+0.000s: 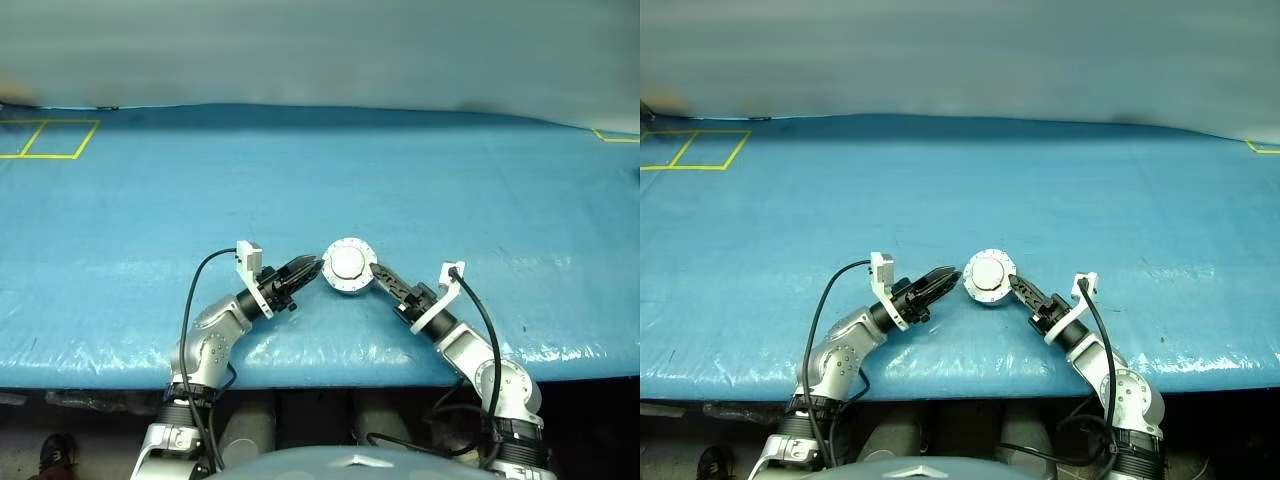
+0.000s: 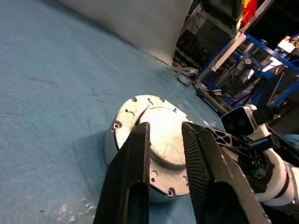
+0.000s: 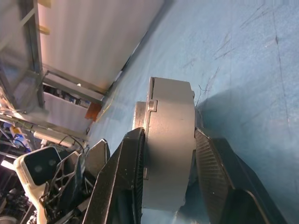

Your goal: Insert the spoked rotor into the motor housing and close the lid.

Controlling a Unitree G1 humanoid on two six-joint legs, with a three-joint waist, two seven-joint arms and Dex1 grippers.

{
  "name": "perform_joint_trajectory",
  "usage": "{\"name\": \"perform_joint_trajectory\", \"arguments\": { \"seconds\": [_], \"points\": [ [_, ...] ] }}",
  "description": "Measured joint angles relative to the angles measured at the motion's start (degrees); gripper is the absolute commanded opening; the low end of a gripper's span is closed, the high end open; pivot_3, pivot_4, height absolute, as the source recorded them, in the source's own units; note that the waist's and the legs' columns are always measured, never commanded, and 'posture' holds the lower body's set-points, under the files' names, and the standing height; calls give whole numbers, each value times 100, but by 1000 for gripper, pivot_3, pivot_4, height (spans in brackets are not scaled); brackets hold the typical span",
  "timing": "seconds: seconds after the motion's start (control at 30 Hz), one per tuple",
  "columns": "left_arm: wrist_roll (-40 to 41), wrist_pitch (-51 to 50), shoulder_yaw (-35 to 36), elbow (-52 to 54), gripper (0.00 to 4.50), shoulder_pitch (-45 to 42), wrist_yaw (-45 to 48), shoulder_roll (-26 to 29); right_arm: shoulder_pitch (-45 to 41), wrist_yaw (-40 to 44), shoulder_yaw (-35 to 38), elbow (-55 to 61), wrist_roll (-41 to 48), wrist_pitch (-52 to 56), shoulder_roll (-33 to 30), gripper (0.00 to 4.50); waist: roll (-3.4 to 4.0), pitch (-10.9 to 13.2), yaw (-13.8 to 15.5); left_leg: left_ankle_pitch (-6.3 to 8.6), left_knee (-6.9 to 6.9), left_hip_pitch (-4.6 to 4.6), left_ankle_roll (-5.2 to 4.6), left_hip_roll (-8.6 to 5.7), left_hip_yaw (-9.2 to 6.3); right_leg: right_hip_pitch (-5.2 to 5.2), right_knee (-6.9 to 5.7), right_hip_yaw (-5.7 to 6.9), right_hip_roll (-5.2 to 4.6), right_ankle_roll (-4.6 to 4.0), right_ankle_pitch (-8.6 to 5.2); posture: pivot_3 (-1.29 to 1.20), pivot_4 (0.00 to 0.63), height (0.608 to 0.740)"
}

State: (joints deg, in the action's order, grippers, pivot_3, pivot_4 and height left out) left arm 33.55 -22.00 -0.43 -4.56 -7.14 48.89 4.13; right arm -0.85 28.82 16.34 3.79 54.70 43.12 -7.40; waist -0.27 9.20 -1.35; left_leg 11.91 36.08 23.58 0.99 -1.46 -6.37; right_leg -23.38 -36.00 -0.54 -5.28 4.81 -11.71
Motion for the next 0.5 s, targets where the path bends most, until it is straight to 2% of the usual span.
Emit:
{"name": "perform_joint_trajectory", "arguments": {
  "seconds": [0.17,0.2,0.5],
  "points": [
    [499,-166,170,167,4272,176,-14,-145,-287,-439,209,-80,215,7,194,1356,5,3,-8,0,-6,7,0,0,0,-9,1,-1,0,-1,0,0,150,740],
    [577,-184,190,206,4487,198,-27,-201,-331,-512,261,-119,258,4,242,1356,6,4,-5,0,-6,8,0,0,0,-10,2,-1,0,-1,0,0,150,740],
    [1054,-804,268,240,4487,198,-470,-476,-651,-684,293,-167,618,110,500,1356,14,10,-32,0,-7,8,-1,0,0,-10,1,-1,4,-1,0,0,150,740]
  ]
}}
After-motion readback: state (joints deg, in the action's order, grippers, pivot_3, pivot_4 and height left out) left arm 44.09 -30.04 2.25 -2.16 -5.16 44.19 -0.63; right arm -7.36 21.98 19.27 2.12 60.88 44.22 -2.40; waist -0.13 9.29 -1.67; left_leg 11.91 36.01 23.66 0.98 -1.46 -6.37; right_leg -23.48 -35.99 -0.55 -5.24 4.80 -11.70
